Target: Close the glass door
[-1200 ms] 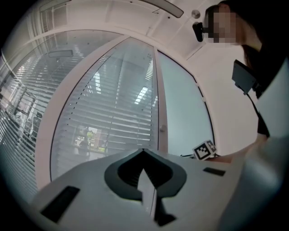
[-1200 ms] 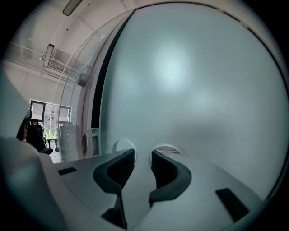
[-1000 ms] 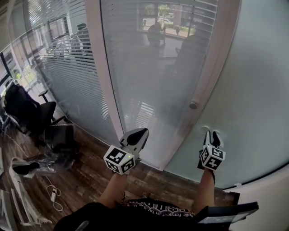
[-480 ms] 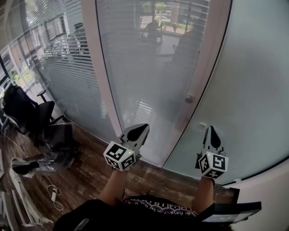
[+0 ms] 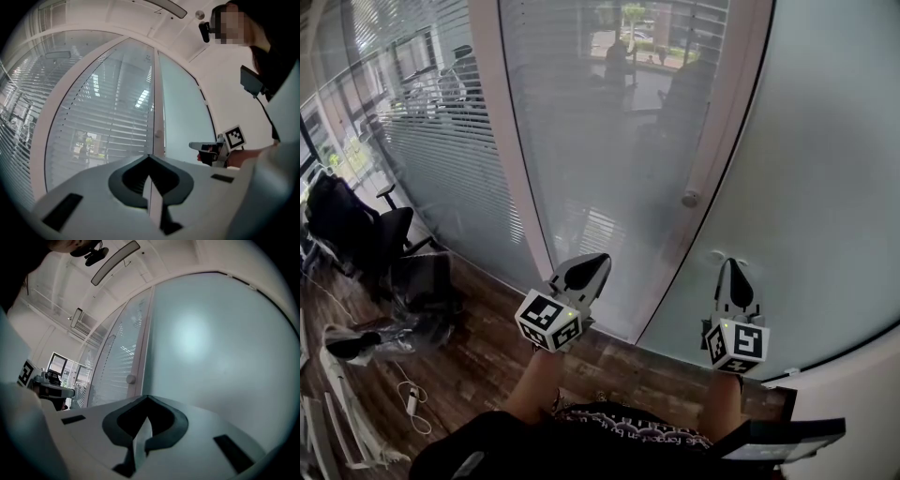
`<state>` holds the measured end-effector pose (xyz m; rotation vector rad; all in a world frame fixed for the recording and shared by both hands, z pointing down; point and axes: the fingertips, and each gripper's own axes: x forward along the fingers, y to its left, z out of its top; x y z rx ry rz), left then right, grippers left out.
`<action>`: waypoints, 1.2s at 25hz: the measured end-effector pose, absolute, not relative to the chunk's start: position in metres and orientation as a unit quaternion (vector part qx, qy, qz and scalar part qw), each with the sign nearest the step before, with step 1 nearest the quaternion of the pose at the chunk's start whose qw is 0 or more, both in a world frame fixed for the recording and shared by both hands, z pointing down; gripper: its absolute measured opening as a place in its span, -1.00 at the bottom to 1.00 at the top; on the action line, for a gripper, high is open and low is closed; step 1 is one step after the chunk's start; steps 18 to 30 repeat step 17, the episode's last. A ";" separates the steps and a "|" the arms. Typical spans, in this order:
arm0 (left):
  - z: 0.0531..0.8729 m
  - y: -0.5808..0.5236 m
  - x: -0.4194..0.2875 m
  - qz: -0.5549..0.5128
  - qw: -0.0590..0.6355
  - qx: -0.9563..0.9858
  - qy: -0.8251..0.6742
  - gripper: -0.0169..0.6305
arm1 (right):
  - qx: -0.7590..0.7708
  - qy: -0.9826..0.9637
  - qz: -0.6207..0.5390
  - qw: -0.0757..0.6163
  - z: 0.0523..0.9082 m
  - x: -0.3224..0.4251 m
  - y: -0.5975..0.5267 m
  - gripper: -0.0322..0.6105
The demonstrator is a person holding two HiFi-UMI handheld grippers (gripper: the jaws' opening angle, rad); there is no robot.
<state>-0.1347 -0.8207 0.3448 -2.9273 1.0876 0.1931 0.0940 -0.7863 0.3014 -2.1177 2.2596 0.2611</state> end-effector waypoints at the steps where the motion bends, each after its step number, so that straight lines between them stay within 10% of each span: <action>1: 0.346 -0.819 -0.135 0.062 0.007 -0.936 0.348 -0.94 | -0.681 0.727 0.085 0.017 0.303 0.093 -0.785 -0.89; 30: 0.341 -0.821 -0.131 0.061 0.003 -0.933 0.355 -0.94 | -0.679 0.729 0.087 0.013 0.299 0.098 -0.783 -0.89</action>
